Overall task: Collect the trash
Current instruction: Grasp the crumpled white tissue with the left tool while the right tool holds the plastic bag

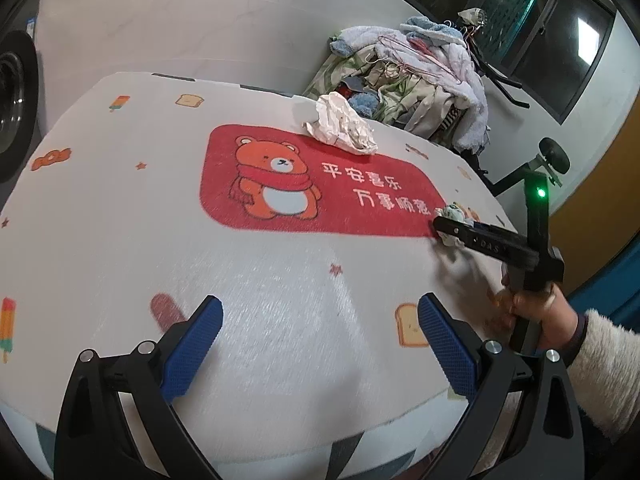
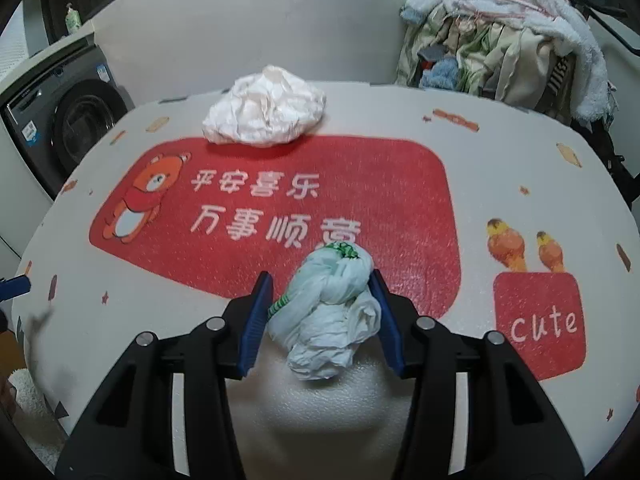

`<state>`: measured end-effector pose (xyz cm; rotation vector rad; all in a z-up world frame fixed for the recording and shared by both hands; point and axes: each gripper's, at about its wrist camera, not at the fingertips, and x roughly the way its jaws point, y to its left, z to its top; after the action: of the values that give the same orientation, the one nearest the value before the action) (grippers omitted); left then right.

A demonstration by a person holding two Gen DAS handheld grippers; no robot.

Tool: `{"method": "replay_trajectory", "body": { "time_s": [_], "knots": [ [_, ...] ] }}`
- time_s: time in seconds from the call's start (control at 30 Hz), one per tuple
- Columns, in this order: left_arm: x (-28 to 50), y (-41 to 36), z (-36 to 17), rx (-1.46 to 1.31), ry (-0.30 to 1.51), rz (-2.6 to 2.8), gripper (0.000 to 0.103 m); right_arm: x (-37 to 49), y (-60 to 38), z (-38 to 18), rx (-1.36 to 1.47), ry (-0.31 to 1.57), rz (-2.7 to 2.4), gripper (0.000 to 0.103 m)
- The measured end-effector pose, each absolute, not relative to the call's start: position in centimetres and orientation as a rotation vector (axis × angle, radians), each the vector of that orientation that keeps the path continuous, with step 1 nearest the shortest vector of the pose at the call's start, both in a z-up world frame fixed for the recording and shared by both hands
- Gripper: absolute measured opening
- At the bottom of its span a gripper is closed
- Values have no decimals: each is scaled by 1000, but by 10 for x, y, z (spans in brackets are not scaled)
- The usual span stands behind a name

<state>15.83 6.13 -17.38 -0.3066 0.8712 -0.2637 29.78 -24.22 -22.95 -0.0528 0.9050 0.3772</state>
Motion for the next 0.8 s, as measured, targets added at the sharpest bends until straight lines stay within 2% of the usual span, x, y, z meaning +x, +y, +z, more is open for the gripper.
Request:
{"method": "replay_trajectory", "body": {
  "time_s": [0.17, 0.53, 0.63, 0.8],
  "knots": [
    [187, 56, -171, -323, 877, -275, 96, 293, -244, -225, -43, 884, 384, 50],
    [318, 12, -134, -331, 818, -345, 95, 285, -264, -207, 33, 860, 407, 50],
    [358, -1, -137, -291, 814, -319, 81, 279, -272, -201, 31, 848, 406, 50],
    [410, 2, -160, -302, 834, -218, 71, 269, -289, -190, 3, 818, 382, 50]
  ]
}}
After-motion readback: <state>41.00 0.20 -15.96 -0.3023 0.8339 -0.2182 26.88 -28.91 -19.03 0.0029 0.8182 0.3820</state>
